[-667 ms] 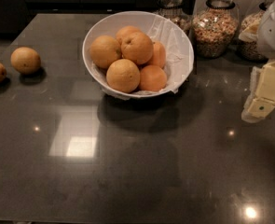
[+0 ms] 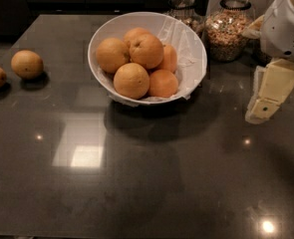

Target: Pick orange from white bowl

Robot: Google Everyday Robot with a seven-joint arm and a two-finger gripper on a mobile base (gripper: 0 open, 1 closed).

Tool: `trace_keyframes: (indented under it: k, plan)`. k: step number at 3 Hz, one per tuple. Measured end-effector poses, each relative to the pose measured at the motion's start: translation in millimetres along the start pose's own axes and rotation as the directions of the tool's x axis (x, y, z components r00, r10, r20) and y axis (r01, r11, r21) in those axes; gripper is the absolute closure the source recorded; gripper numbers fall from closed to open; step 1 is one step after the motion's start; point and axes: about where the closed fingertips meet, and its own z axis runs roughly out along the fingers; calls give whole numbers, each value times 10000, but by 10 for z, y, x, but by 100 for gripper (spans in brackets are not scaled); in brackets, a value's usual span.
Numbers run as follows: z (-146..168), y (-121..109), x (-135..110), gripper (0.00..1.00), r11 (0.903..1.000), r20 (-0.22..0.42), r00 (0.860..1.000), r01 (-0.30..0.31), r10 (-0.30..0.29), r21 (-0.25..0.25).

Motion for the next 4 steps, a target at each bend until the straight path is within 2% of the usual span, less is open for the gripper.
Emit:
trace_keyframes:
  k: [1,2,3,4]
  plan:
    - [113,-201,-424,0,9966,179,9971,734,-741,365]
    - [204,-420,-798,0,9882,336,9897,1367,-1392,690]
    - [264,-627,-1090,0,9806,863,9790,1778,-1848,832]
    - [272,-796,-1236,0,9707,1290,9652,2144,-2276,1083]
